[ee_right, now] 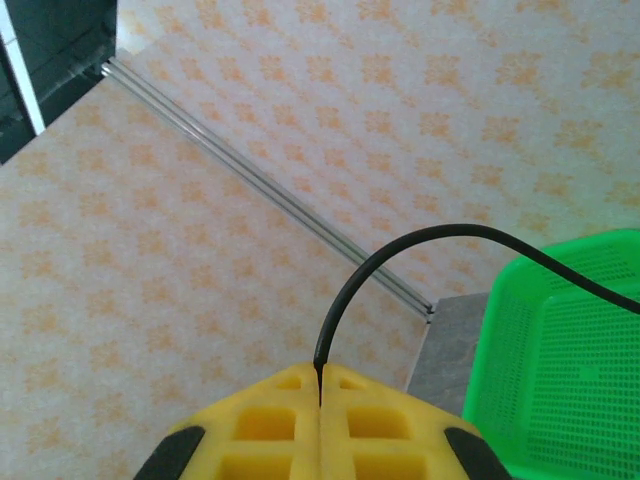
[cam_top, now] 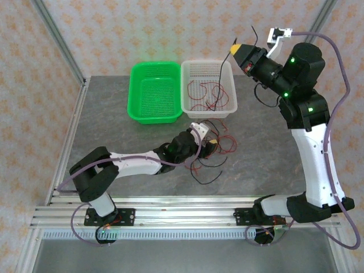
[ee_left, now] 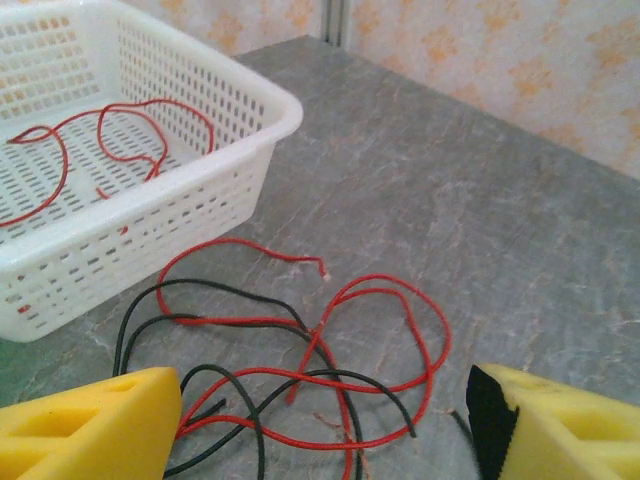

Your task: Untangle the cables

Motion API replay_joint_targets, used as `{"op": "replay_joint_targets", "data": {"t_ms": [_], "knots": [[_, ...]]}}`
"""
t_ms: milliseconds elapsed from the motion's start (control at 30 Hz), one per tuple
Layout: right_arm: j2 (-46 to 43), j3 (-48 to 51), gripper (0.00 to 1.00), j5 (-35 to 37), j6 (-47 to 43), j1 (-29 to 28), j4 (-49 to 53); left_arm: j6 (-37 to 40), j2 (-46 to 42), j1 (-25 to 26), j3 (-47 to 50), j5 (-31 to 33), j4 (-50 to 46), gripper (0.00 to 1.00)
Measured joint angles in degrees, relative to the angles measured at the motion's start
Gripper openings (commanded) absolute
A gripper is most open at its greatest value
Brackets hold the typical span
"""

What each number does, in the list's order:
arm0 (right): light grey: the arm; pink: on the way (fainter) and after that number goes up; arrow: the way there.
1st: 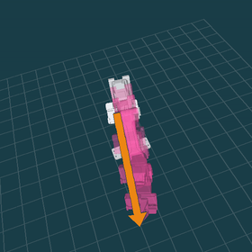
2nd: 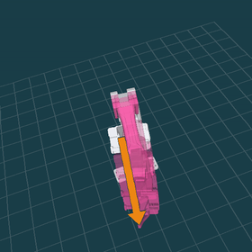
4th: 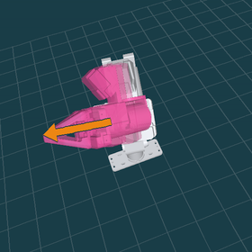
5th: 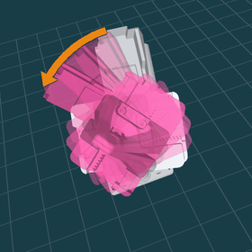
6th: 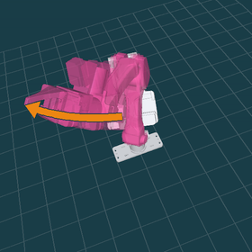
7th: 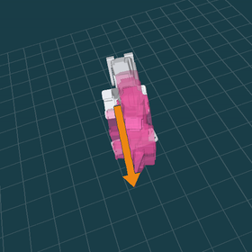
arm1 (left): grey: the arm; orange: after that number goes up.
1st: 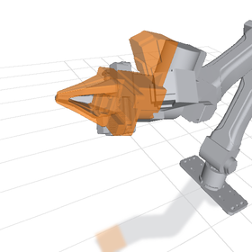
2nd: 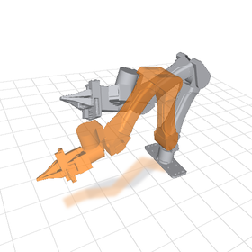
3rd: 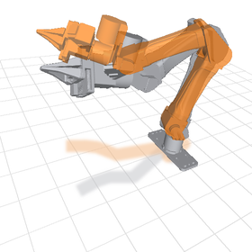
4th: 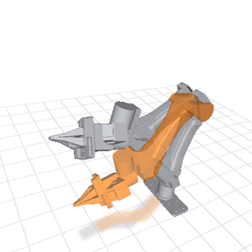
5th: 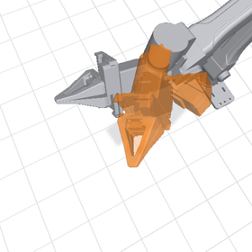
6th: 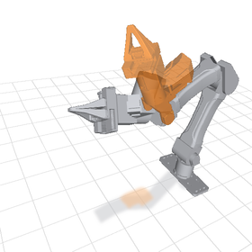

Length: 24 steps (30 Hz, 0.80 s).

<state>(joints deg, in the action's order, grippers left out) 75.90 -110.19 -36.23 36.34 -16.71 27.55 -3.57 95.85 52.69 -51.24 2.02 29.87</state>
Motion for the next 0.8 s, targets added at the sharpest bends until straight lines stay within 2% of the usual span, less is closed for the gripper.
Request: {"op": "replay_joint_targets", "data": {"t_ms": [167, 367, 667, 800], "knots": [[3.50, -4.00, 0.00, -1.79, 0.28, -0.33, -0.55, -1.25, -2.86, 0.00, 4.17, 2.16, 2.03, 0.77], [11.58, -10.69, 0.00, -4.11, -2.47, -3.48, -0.98, -4.92, -17.59, 0.00, 14.80, 7.02, 0.94, 0.77], [31.63, -26.38, 0.00, -10.34, -12.46, -9.16, -1.11, -14.71, -42.45, 0.00, 18.43, 17.81, -14.62, 0.77], [38.66, -28.68, 0.00, -13.16, -15.56, -10.01, -2.84, -19.37, -50.93, 0.00, 18.18, 21.14, -23.85, 0.77]]}}
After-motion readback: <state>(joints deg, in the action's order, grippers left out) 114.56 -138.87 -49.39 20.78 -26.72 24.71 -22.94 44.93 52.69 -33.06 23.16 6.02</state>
